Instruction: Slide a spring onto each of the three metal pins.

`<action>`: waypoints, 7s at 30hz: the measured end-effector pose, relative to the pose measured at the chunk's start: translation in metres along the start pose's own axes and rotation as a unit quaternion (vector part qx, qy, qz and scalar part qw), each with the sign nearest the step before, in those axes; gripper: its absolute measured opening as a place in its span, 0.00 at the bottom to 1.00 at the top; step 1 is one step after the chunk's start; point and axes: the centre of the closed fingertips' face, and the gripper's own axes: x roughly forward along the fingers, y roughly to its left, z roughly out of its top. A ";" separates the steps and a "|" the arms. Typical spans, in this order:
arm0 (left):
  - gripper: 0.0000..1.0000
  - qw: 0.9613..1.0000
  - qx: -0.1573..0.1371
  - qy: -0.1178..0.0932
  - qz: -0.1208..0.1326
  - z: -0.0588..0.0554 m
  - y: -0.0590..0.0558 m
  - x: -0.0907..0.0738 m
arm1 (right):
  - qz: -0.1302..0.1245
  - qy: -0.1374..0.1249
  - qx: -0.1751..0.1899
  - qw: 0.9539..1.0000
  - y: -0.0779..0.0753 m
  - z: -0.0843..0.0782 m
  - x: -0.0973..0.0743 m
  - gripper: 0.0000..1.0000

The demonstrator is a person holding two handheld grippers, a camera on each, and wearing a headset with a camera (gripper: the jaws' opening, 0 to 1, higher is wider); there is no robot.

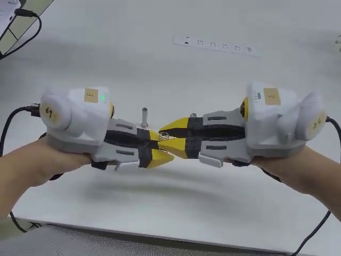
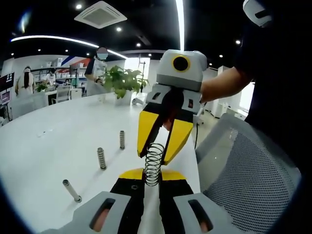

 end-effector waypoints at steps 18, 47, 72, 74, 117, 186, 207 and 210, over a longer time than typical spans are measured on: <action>0.06 1.000 -0.018 -0.005 0.009 0.003 0.005 -0.001 | -0.002 0.006 -0.003 1.000 -0.002 0.001 -0.002 0.07; 0.40 0.998 -0.014 -0.005 0.058 -0.001 0.021 -0.015 | -0.015 0.009 -0.004 1.000 -0.010 0.004 -0.005 0.07; 0.80 0.991 -0.022 -0.023 0.128 -0.008 0.043 -0.043 | -0.036 0.011 0.006 0.999 -0.021 0.000 -0.011 0.07; 0.84 0.991 -0.024 -0.024 0.133 -0.009 0.044 -0.046 | -0.036 0.011 0.006 0.999 -0.021 0.001 -0.011 0.07; 0.98 0.983 -0.044 -0.027 0.176 -0.024 0.047 -0.084 | -0.052 0.040 -0.008 0.998 -0.058 -0.004 0.010 0.07; 0.94 0.981 -0.063 -0.014 0.181 -0.042 0.041 -0.093 | -0.082 0.078 0.015 0.993 -0.110 -0.020 0.061 0.07; 0.94 0.981 -0.063 -0.014 0.181 -0.042 0.041 -0.093 | -0.082 0.121 0.022 0.989 -0.108 -0.048 0.070 0.08; 0.94 0.981 -0.063 -0.014 0.181 -0.042 0.042 -0.093 | -0.082 0.128 0.021 0.988 -0.107 -0.052 0.072 0.08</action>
